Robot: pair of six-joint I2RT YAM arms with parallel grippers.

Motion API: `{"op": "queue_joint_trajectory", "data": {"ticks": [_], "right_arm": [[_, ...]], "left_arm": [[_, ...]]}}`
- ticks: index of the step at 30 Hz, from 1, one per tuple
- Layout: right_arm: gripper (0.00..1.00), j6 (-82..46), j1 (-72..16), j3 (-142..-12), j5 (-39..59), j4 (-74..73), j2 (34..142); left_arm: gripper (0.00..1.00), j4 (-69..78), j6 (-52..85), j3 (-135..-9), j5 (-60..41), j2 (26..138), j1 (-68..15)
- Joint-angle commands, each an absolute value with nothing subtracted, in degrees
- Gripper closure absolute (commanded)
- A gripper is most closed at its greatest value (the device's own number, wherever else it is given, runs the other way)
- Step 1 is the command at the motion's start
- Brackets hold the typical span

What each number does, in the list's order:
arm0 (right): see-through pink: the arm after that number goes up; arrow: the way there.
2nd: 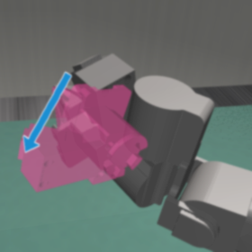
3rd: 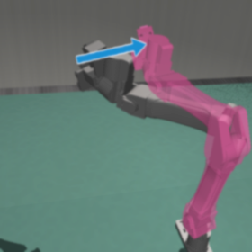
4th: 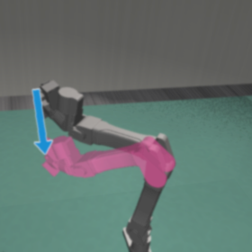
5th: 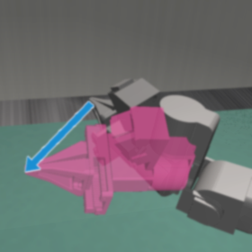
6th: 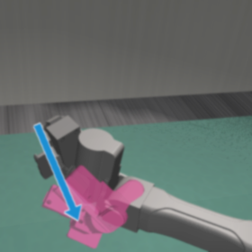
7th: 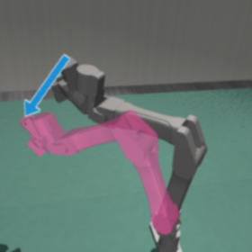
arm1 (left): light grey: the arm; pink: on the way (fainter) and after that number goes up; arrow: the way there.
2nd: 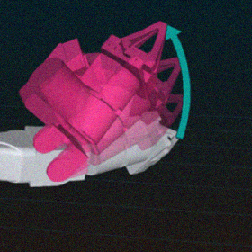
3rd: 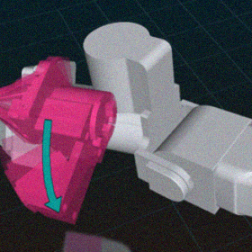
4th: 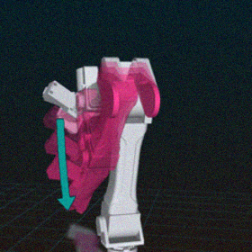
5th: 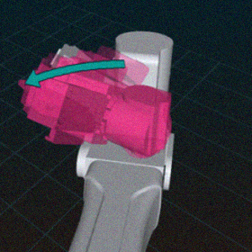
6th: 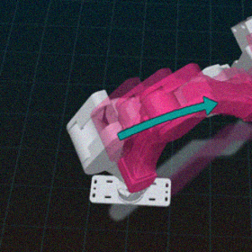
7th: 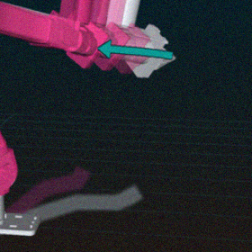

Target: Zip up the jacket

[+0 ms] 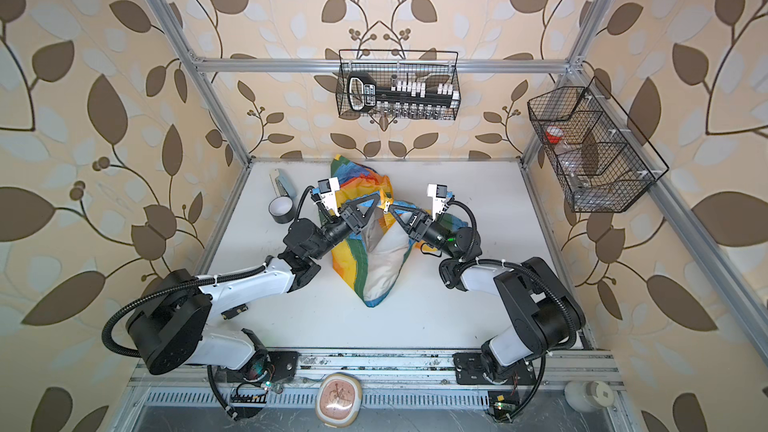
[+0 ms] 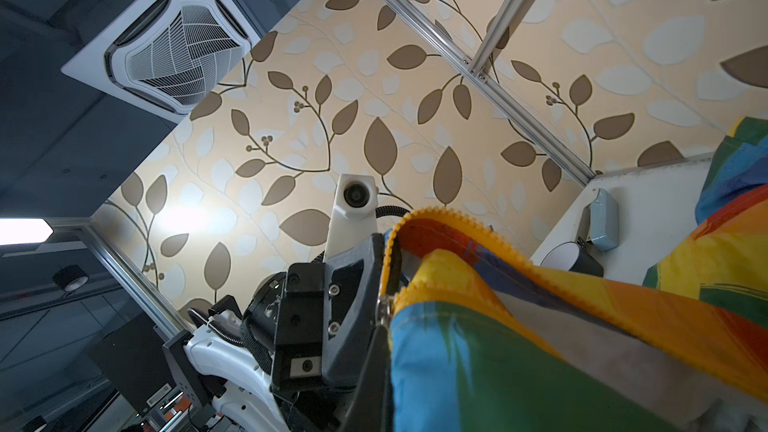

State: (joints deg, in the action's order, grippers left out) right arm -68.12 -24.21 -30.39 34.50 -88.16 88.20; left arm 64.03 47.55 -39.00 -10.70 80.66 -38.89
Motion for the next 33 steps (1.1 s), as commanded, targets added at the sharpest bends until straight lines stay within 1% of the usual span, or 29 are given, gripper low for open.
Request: {"op": "queue_joint_trajectory", "data": {"ticks": [1,22,33], "right_arm": [[1.0,-68.4,-24.6,-29.9,34.7,-92.3,88.2],[1.0,-68.1,-25.0,-29.5,34.6,-92.2,88.6],[1.0,-68.1,-24.9,-29.8,34.1,-92.3,88.5]], "left_arm": [[1.0,67.8,46.8,-40.7,-11.1,80.9,-38.3],[1.0,67.7,47.0,-40.7,-10.6,81.0,-38.3],[1.0,64.8,46.9,-40.6,-14.3,80.6,-38.4]]}}
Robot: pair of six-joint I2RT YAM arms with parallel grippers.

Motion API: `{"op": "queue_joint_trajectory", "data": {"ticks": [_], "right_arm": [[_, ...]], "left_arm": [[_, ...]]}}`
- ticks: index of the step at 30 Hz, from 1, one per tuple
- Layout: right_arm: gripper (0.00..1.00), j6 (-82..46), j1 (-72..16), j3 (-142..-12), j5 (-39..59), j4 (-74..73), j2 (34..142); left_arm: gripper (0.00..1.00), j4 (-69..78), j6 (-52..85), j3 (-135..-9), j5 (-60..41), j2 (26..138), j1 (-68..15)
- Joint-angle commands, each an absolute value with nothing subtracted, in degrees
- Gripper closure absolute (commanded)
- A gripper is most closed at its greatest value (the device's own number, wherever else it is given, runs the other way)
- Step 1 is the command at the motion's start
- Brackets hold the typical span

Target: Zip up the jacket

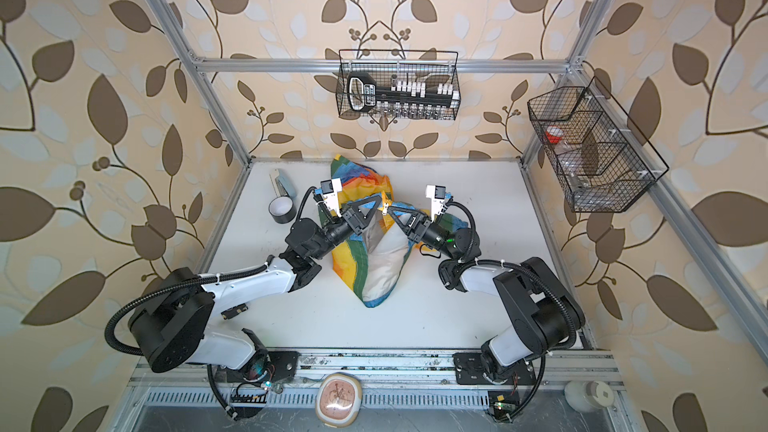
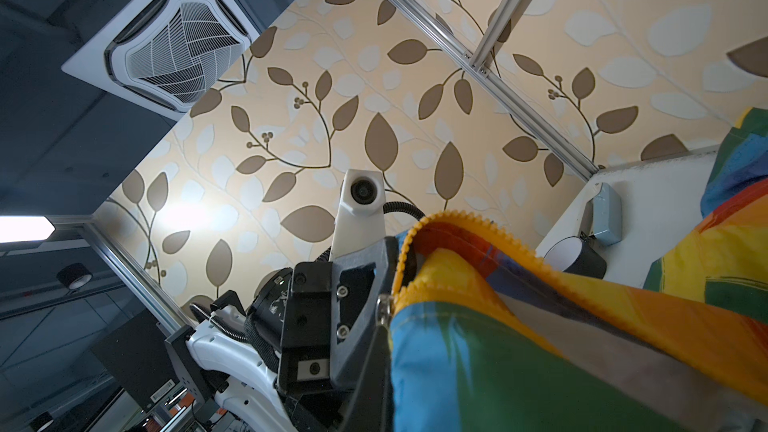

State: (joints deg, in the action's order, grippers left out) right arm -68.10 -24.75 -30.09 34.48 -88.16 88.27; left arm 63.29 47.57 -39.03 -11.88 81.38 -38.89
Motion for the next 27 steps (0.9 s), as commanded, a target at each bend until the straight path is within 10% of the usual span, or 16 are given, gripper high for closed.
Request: {"op": "queue_joint_trajectory", "data": {"ticks": [1,27], "right_arm": [[1.0,-68.1,-24.8,-29.7,34.1,-92.2,88.5],[1.0,-68.1,-23.6,-30.6,33.4,-92.2,90.1]], "left_arm": [[1.0,64.4,46.8,-40.3,-14.4,80.3,-38.4],[1.0,55.8,50.0,-39.1,-20.5,76.2,-38.3]]}}
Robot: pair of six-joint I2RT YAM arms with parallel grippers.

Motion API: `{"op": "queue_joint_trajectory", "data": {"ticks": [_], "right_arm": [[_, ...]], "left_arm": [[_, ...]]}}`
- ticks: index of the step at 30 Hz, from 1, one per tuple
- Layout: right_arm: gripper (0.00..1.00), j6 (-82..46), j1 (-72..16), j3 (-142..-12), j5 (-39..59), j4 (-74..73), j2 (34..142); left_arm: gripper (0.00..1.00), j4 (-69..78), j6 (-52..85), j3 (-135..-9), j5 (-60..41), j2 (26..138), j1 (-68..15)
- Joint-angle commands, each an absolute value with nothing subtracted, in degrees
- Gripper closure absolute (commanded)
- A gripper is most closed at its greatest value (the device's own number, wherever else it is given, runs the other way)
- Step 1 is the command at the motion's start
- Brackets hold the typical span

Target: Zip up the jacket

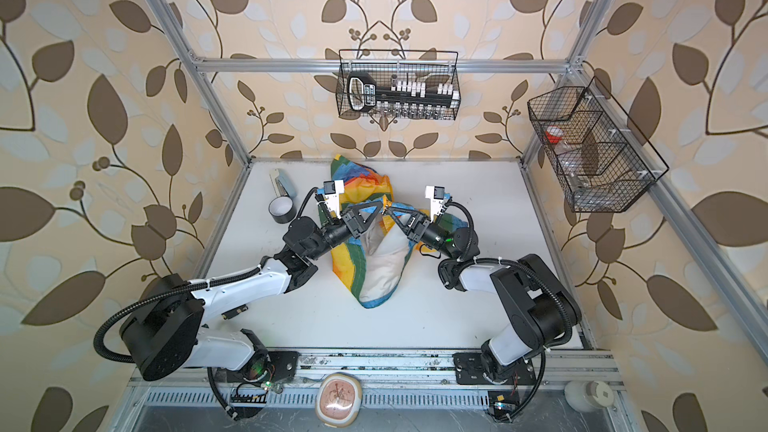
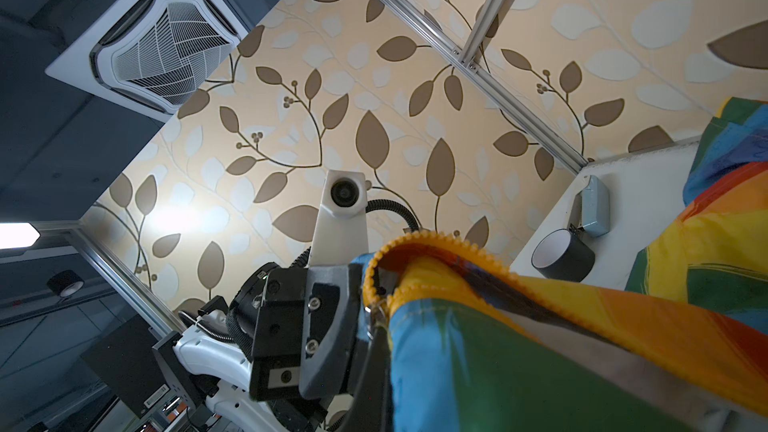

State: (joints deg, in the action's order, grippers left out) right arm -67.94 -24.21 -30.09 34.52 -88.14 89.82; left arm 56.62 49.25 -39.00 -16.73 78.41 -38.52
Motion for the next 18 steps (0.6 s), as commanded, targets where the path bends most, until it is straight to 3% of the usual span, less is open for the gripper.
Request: {"op": "queue_joint_trajectory", "data": {"ticks": [1,18], "right_arm": [[1.0,-68.1,-23.7,-30.6,33.4,-92.2,89.9],[1.0,-68.8,-22.6,-27.9,33.1,-92.3,85.9]], "left_arm": [[1.0,55.1,49.8,-38.7,-20.1,76.0,-38.4],[1.0,46.5,48.0,-37.3,-20.5,73.2,-38.4]]}}
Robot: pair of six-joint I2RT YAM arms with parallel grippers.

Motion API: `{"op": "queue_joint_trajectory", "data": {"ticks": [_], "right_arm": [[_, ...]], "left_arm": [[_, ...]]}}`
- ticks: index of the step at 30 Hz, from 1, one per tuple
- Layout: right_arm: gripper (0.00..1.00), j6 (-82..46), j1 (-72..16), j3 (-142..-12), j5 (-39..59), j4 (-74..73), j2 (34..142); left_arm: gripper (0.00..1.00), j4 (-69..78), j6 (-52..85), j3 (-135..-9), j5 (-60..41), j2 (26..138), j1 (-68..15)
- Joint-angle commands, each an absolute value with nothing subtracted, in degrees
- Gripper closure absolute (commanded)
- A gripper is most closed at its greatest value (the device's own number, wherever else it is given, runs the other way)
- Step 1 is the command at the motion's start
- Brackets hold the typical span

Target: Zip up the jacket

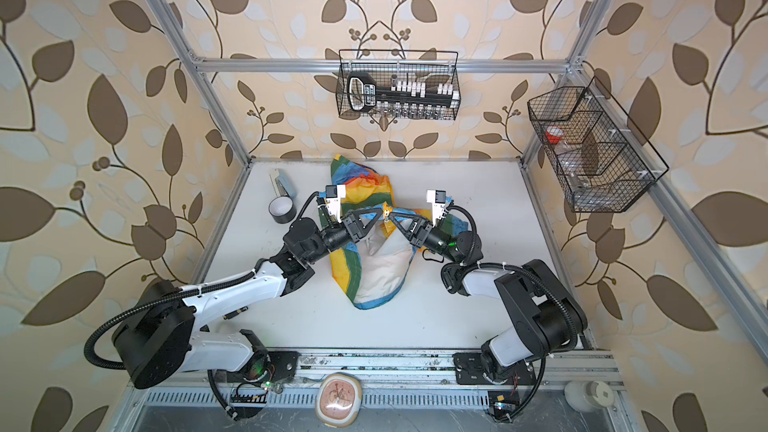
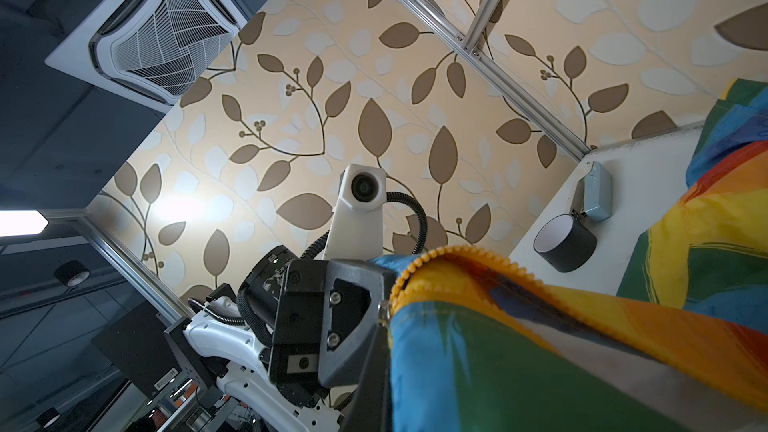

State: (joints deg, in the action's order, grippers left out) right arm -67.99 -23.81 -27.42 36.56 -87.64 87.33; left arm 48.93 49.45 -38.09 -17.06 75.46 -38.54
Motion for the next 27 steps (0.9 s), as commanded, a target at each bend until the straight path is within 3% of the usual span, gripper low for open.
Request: {"op": "queue_joint_trajectory", "data": {"ticks": [1,27], "right_arm": [[1.0,-68.8,-22.8,-28.1,33.1,-92.3,86.1],[1.0,-72.4,-23.3,-21.7,27.7,-91.1,87.9]], "left_arm": [[1.0,46.3,48.1,-37.3,-20.8,73.2,-38.3],[1.0,37.8,47.8,-33.2,-21.5,67.9,-40.7]]}}
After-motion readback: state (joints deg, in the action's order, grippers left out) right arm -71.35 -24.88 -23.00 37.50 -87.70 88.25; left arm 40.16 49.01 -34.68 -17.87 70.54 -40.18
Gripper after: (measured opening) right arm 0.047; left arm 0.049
